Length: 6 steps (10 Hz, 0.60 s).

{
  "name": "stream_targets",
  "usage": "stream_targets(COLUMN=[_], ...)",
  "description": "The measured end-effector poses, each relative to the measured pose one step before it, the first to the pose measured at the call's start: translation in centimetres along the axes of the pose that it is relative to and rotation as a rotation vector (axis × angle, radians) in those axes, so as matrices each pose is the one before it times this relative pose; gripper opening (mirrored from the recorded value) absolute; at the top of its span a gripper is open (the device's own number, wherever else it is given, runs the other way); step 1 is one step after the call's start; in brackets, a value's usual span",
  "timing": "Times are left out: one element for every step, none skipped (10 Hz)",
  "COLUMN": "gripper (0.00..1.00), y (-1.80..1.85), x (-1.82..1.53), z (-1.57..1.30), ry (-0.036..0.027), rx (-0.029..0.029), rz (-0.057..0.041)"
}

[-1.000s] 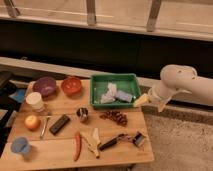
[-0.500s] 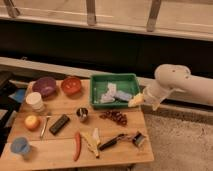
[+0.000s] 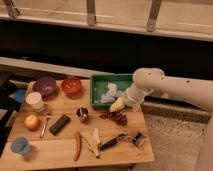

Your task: Place grapes in plastic cup

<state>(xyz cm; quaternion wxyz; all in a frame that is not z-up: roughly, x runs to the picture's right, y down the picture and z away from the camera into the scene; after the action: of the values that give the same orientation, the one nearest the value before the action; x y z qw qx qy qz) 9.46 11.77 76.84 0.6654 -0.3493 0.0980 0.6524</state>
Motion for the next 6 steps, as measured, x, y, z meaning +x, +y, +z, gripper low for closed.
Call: stream_targets(gripper=[0.8,0.8,0.8,0.8,0.8,0.8], y=[0.503,-0.025,-0.65,-1.114,-1.291,-0.916], x=[0.027,-0.074,-0.322,-0.938,-1.069,-1.222], z=[1.392,0.768,0.559,0.541,0.359,0.578], ry=[0.01022,0.00568,0.00138,-0.00449,-0.00658,-0.00389], rx=[-0.00086,0.00326,0.00643,0.00754,0.01527,0.00769], rz=[-0.00773,0.00547,0.01525,0.01757,0.01408,0.01353])
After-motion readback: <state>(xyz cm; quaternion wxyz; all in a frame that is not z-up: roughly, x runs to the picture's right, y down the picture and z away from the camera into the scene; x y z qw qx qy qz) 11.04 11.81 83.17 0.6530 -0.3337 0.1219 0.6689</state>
